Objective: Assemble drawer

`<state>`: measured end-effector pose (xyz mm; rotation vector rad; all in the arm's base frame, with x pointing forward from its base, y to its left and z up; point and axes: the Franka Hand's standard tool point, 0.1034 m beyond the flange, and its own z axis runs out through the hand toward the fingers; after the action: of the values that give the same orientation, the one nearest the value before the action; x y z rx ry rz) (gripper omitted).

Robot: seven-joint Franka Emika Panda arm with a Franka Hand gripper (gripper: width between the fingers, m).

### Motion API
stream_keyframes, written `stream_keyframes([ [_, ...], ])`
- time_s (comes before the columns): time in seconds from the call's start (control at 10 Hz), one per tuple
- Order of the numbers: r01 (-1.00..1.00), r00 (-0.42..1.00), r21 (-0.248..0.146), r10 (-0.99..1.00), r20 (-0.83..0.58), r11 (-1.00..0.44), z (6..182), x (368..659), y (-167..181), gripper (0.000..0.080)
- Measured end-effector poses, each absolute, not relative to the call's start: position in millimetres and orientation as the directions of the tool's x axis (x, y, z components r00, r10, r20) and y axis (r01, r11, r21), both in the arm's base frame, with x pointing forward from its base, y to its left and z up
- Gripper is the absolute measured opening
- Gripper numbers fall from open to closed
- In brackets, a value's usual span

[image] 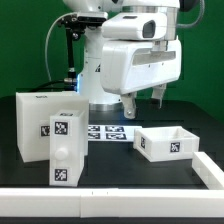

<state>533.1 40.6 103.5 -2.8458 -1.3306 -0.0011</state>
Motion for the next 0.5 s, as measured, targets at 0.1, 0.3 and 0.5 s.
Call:
stream_keyframes([
  [0.1, 0.756, 0.654, 0.004, 0.756, 0.006, -0.654, 103.7, 532, 41, 0.065],
  [0.3, 0.666, 0.744, 0.026, 0.667, 0.049, -0.745, 88.0, 492, 44, 0.065],
  [0.5, 0.646, 0.759, 0.024, 0.646, 0.077, -0.763, 53.1, 462, 46, 0.065],
])
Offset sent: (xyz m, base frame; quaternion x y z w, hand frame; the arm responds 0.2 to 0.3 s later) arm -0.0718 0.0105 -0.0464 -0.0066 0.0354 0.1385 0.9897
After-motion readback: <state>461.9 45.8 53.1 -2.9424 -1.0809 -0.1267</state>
